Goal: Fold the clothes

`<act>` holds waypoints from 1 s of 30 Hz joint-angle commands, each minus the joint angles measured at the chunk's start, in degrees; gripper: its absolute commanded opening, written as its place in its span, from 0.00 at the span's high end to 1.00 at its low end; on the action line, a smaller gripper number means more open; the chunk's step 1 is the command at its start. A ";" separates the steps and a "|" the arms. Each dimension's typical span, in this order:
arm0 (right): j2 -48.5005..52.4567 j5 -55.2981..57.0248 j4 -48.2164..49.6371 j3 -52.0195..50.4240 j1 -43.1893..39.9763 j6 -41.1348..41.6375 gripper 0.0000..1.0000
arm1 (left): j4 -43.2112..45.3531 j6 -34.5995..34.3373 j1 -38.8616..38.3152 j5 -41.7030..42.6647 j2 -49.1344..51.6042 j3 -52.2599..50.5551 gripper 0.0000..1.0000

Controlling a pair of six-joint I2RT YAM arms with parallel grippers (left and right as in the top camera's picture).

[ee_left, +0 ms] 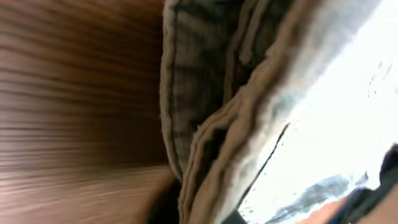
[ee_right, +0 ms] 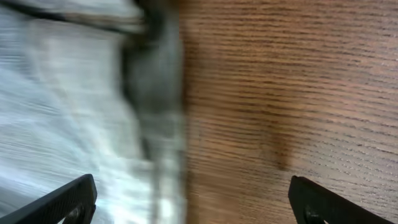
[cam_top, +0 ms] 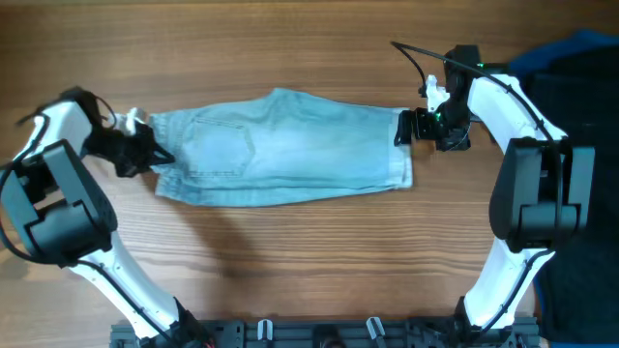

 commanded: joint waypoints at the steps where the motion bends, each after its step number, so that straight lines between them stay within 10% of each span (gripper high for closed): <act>1: 0.74 -1.18 -0.09 -0.33 -0.22 -1.03 0.00 | -3.34 -2.51 0.66 -8.24 0.15 8.28 0.96; 12: 0.74 -3.72 -0.26 -0.33 -0.22 0.46 0.00 | -11.50 -12.48 -15.30 -25.51 -3.76 21.00 0.96; 30: 0.72 -4.00 1.33 0.72 -0.87 5.68 0.00 | -16.02 -26.60 -42.84 -25.68 -18.36 25.99 0.96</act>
